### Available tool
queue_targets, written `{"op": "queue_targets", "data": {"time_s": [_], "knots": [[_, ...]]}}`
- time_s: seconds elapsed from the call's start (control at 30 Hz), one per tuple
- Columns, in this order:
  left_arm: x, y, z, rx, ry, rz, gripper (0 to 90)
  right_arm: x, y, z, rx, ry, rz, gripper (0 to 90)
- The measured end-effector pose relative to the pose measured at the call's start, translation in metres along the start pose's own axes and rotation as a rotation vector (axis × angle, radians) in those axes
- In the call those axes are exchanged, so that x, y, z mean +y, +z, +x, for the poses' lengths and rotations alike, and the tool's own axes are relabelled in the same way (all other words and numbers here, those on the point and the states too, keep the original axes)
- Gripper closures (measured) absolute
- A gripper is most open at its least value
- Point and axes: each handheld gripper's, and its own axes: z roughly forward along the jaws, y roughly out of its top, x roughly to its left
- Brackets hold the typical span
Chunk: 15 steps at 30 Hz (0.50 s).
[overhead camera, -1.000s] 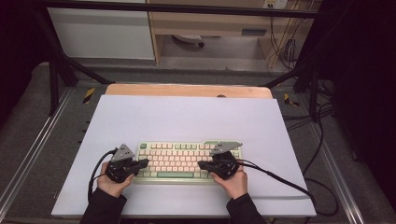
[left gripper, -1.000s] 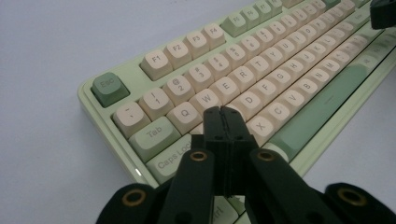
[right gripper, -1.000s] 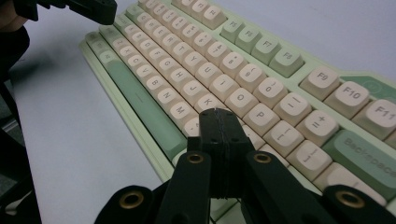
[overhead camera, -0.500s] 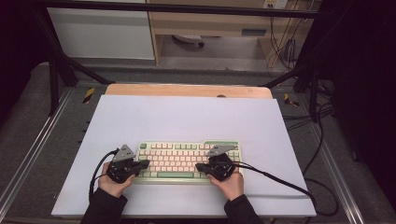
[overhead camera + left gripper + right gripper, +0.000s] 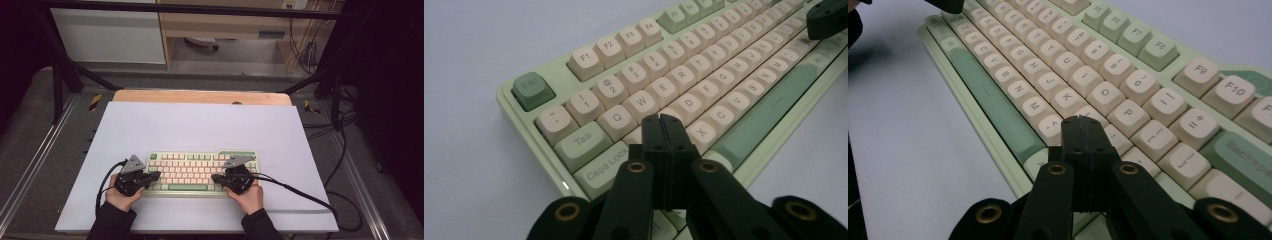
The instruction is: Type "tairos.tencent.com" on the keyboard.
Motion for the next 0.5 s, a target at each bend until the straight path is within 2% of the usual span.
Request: {"op": "queue_targets", "data": {"time_s": [0.1, 0.5], "knots": [[0.001, 0.000, -0.001, -0.001, 0.004, -0.002, 90.0, 0.001, -0.005, -0.002, -0.002, -0.006, -0.002, 90.0], [0.004, 0.002, -0.005, 0.000, 0.017, 0.001, 90.0, -0.004, -0.018, -0.011, -0.002, 0.021, -0.023, 90.0]]}}
